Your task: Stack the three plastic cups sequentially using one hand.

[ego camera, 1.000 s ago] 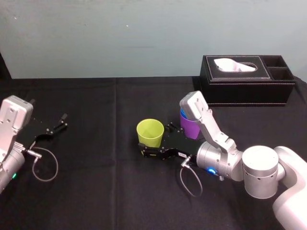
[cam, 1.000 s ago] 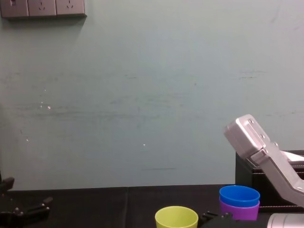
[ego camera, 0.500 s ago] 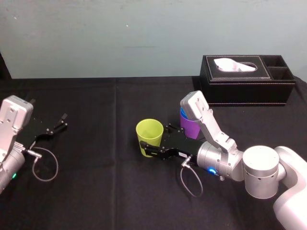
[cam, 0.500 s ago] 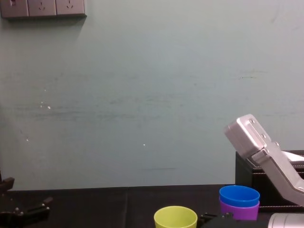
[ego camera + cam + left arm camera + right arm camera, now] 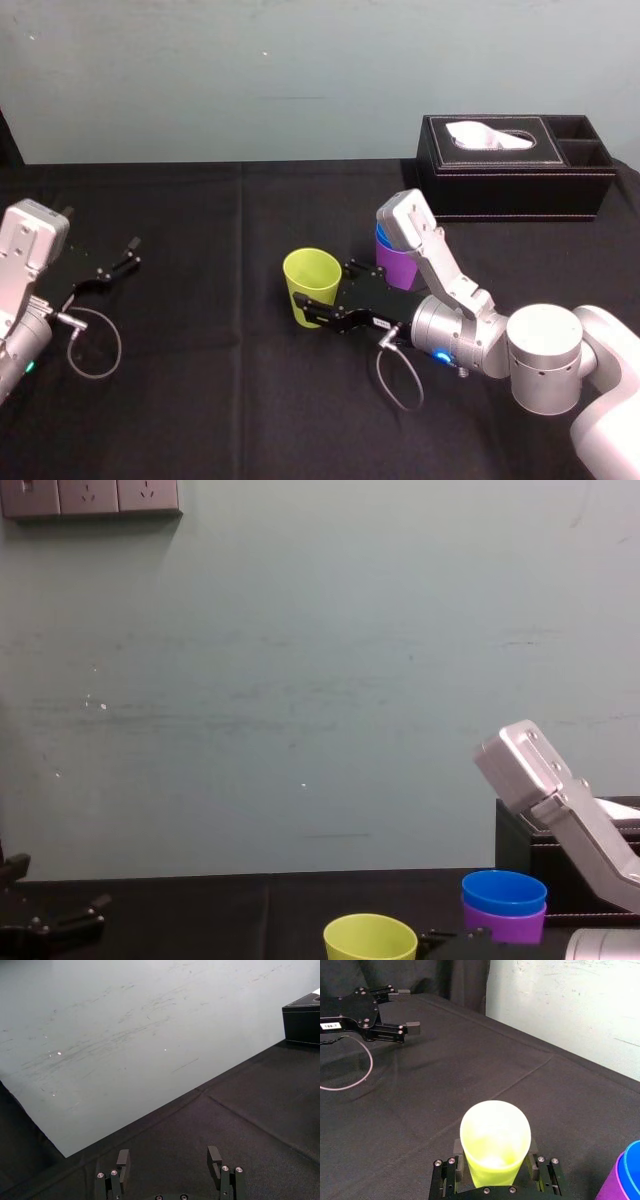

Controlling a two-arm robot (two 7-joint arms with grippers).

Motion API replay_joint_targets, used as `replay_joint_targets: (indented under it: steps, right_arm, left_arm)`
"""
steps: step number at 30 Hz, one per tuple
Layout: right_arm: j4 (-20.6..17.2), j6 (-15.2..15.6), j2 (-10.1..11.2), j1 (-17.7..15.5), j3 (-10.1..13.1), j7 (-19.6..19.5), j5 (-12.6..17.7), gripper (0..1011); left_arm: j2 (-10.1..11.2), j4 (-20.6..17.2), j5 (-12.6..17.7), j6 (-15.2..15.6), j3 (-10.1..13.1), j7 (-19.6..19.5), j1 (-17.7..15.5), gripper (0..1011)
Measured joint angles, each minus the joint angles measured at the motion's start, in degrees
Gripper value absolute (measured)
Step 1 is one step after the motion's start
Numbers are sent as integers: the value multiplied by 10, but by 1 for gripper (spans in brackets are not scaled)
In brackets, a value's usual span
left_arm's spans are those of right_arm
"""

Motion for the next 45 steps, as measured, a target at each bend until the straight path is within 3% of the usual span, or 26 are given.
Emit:
replay_joint_targets:
  steps: [14,22,34,45]
  right_arm:
    - [-6,0,1,-3,2,0,1,724]
    - [-59,13,16,-28,22,-9,16,726]
    - [-166,31,59,-77,65,-22,57,724]
    - [-209,32,84,-89,84,-29,77,724]
  left_arm:
    - [0,0,0,0,0,0,0,1010]
    - [0,0,0,0,0,0,0,1010]
    - [0,0,0,0,0,0,0,1010]
    - [0,0,0,0,0,0,0,1010]
